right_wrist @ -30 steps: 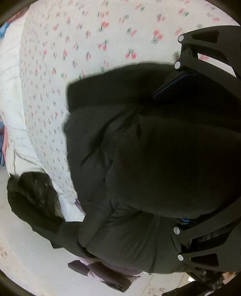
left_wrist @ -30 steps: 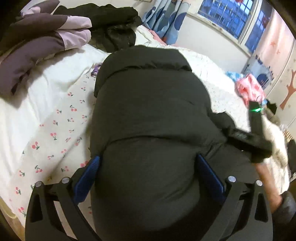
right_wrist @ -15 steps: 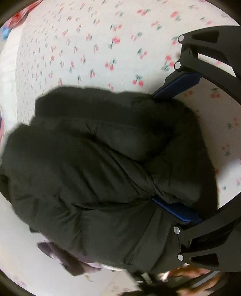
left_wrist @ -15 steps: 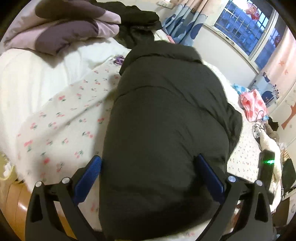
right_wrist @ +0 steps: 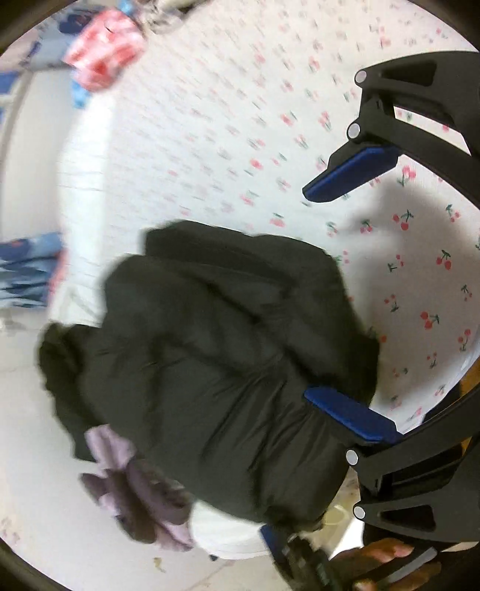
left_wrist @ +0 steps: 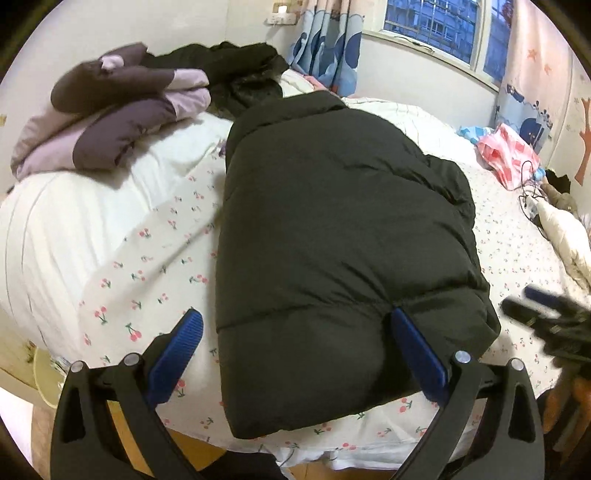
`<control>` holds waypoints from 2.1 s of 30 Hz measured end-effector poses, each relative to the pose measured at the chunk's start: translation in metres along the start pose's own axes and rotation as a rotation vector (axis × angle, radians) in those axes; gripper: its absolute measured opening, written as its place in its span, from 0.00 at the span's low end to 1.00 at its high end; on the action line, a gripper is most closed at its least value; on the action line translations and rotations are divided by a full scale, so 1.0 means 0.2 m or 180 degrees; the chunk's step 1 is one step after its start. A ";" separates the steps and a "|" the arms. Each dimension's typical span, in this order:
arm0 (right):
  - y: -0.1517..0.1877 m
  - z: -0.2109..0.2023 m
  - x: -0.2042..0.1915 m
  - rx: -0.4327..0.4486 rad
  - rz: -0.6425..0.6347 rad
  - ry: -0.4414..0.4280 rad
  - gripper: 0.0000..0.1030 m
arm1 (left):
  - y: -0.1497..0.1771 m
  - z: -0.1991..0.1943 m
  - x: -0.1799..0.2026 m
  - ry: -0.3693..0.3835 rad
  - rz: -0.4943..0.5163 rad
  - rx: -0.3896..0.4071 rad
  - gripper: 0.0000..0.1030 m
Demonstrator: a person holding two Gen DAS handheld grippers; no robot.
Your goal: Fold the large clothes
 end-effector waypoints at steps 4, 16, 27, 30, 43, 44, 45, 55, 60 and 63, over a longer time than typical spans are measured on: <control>-0.11 -0.07 -0.12 0.0160 -0.0224 0.0334 0.94 | -0.01 -0.04 0.03 -0.0060 0.0022 0.0031 0.94; -0.17 -0.12 -0.32 0.0079 -0.0208 0.0492 0.94 | -0.06 -0.16 0.09 -0.0068 -0.0139 -0.0071 0.94; -0.13 -0.06 -0.45 -0.0078 -0.0280 0.0402 0.94 | -0.07 -0.24 0.12 -0.0184 -0.0003 -0.0082 0.94; -0.14 -0.07 -0.45 -0.0105 -0.0269 0.0406 0.94 | -0.06 -0.26 0.13 -0.0159 -0.0020 -0.0102 0.94; -0.15 -0.04 -0.48 -0.0297 -0.0267 0.0457 0.94 | -0.03 -0.23 0.11 -0.0115 -0.0053 -0.0453 0.94; -0.15 -0.04 -0.47 -0.0315 -0.0267 0.0462 0.94 | -0.03 -0.23 0.10 -0.0128 -0.0061 -0.0458 0.94; -0.14 -0.03 -0.47 -0.0332 -0.0264 0.0465 0.94 | -0.03 -0.22 0.10 -0.0126 -0.0061 -0.0467 0.94; -0.14 -0.01 -0.48 -0.0418 -0.0262 0.0435 0.94 | -0.03 -0.22 0.10 -0.0140 -0.0045 -0.0541 0.94; -0.13 -0.01 -0.47 -0.0440 -0.0261 0.0433 0.94 | -0.03 -0.21 0.09 -0.0174 -0.0071 -0.0565 0.94; -0.13 -0.01 -0.47 -0.0440 -0.0255 0.0421 0.94 | -0.03 -0.21 0.08 -0.0195 -0.0091 -0.0561 0.94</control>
Point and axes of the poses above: each gripper's, at about its wrist camera, not at the fingertips, and z roughly the way its jaws point, x to its right, y to its underside, the point moved 2 cm from there along z, roughly the way its jaws point, and after that the axes turned 11 degrees about x, right-handed, at the moved point
